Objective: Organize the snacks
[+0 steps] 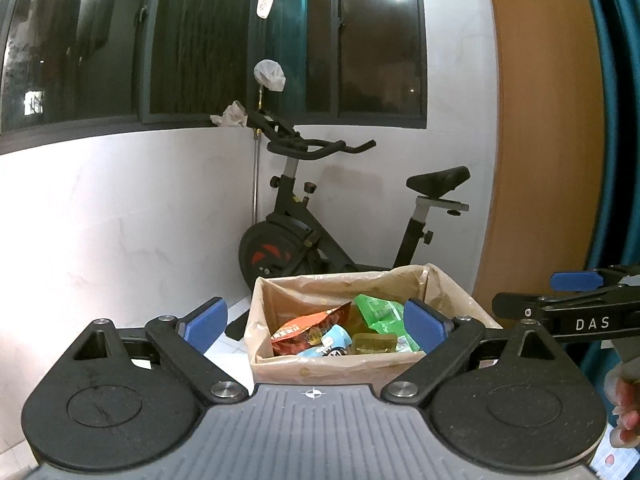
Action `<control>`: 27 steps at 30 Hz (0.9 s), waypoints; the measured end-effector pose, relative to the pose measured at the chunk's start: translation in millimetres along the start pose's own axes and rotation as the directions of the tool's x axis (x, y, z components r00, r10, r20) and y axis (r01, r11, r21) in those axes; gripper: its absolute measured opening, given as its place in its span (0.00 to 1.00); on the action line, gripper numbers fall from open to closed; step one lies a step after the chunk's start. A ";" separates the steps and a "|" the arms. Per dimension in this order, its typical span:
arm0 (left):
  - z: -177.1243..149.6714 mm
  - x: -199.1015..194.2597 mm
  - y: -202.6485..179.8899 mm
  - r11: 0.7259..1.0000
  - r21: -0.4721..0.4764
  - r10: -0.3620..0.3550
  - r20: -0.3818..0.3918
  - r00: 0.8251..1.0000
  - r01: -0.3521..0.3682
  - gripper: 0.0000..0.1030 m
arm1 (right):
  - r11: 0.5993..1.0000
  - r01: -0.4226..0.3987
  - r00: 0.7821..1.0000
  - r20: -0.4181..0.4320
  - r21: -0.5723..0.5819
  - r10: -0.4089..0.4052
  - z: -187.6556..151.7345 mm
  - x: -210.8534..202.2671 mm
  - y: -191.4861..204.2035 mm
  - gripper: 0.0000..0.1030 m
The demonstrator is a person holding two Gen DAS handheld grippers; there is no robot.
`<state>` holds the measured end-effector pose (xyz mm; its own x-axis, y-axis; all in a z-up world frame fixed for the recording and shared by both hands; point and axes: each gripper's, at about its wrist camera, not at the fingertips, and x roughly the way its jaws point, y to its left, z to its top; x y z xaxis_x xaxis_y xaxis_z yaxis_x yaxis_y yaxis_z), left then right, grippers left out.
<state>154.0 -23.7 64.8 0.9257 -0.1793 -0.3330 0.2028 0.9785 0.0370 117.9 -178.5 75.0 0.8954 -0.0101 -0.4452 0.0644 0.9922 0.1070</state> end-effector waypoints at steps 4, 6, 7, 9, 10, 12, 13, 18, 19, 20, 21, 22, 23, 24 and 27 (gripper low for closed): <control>-1.8 -2.3 1.2 1.000 -0.014 -0.003 -0.006 1.000 0.003 0.93 | 1.000 -0.005 1.000 0.002 0.005 0.005 0.0 -1.2 -1.2 0.98; -2.0 -3.0 1.6 1.000 -0.018 -0.003 -0.006 1.000 0.003 0.93 | 1.000 -0.004 1.000 0.003 0.004 0.004 -0.3 -1.9 -0.6 0.98; -1.8 -4.0 1.5 1.000 -0.019 -0.005 -0.005 1.000 0.005 0.93 | 1.000 -0.005 1.000 0.004 0.004 0.005 0.1 -1.8 -0.9 0.98; -0.7 -3.5 3.2 1.000 -0.018 -0.012 -0.003 1.000 0.012 0.93 | 1.000 -0.005 1.000 0.003 0.004 0.005 0.0 -1.8 -1.1 0.98; -0.9 -3.4 3.0 1.000 -0.017 -0.014 -0.002 1.000 0.014 0.93 | 1.000 -0.005 1.000 0.003 0.004 0.005 0.1 -1.7 -1.2 0.98; -1.4 -3.4 2.0 1.000 -0.014 -0.015 -0.004 1.000 0.015 0.93 | 1.000 -0.008 1.000 0.002 0.005 0.007 -0.1 -2.3 -1.2 0.98; -1.6 -3.2 1.9 1.000 -0.015 -0.016 -0.006 1.000 0.016 0.93 | 1.000 -0.008 1.000 0.001 0.005 0.008 -0.1 -2.2 0.3 0.98; -2.2 -3.1 3.2 0.999 -0.023 -0.026 -0.011 1.000 0.025 0.93 | 1.000 -0.010 1.000 0.002 -0.003 0.010 -0.8 -4.3 1.5 0.98; -1.6 -3.3 4.9 0.999 -0.023 -0.029 -0.011 1.000 0.029 0.93 | 1.000 -0.010 1.000 0.002 -0.002 0.010 -1.0 -4.2 1.7 0.98; -1.8 -3.6 5.1 0.999 -0.024 -0.030 -0.011 0.999 0.030 0.93 | 1.000 -0.011 1.000 0.001 -0.001 0.011 -0.8 -3.6 1.8 0.98; -2.3 -3.4 4.7 0.999 -0.024 -0.031 -0.012 0.999 0.031 0.93 | 1.000 -0.012 1.000 0.001 0.000 0.012 -0.8 -3.7 2.0 0.98; -2.5 -3.6 5.1 0.999 -0.025 -0.031 -0.013 0.999 0.031 0.93 | 1.000 -0.014 1.000 0.000 0.001 0.014 -0.1 -3.3 1.9 0.98; -2.8 -3.5 4.9 0.999 -0.026 -0.032 -0.013 0.999 0.032 0.93 | 1.000 -0.015 1.000 0.000 0.002 0.015 -0.3 -3.6 2.5 0.98; -3.0 -3.5 5.0 0.999 -0.027 -0.032 -0.014 0.999 0.031 0.93 | 1.000 -0.016 1.000 0.000 0.001 0.016 -0.6 -3.9 2.8 0.98; -2.7 -3.1 6.0 0.999 -0.030 -0.033 -0.015 0.999 0.033 0.93 | 1.000 -0.019 1.000 0.000 -0.002 0.019 -1.2 -4.5 4.2 0.98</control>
<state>151.5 -17.0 63.5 0.9137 -0.2104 -0.3478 0.2236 0.9747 -0.0024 113.7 -174.1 76.4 0.8962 0.0084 -0.4435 0.0470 0.9924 0.1138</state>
